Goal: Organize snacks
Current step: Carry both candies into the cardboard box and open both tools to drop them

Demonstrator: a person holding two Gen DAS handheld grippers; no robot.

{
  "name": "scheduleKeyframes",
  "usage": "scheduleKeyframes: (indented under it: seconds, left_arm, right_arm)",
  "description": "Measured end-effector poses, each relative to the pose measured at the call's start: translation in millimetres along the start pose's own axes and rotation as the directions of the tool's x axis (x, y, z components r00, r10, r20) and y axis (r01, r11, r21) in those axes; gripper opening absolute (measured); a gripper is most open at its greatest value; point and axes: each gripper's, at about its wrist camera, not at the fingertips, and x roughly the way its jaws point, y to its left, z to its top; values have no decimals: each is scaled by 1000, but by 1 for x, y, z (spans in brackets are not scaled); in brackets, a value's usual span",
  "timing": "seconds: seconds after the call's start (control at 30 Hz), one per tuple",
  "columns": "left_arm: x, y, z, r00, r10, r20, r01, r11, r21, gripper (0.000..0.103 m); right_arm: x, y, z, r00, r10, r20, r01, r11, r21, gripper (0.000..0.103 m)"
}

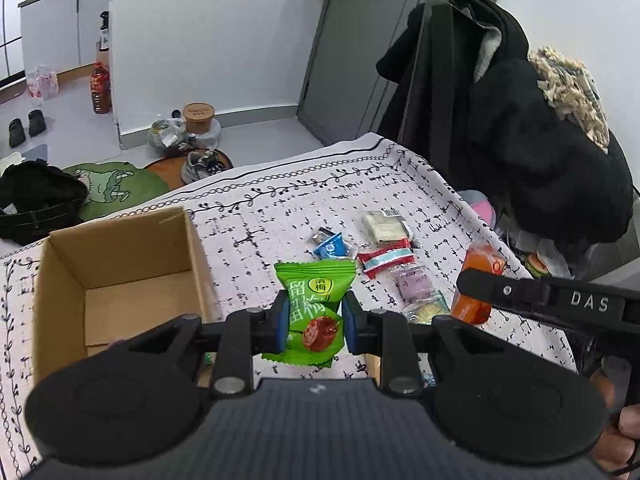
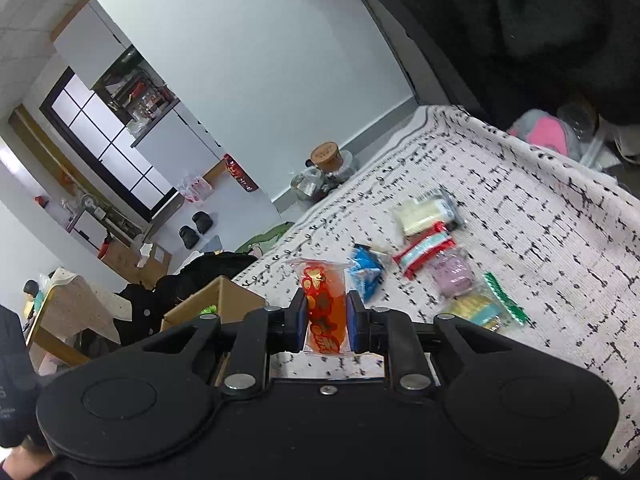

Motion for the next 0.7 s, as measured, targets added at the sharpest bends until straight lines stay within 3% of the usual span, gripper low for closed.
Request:
scheduleKeyframes:
  seconds: [0.4,0.7]
  left_arm:
    - [-25,21,-7,999,20,48,-18,999,-43,26]
    - [-35,58,-16,998,46,53,-40,993,-107,26]
  right_arm:
    - [7,41,-11,1000,3,-5,-4,997,-73,19]
    - [24,73,-28,999,10,-46,-16,993,-115,19]
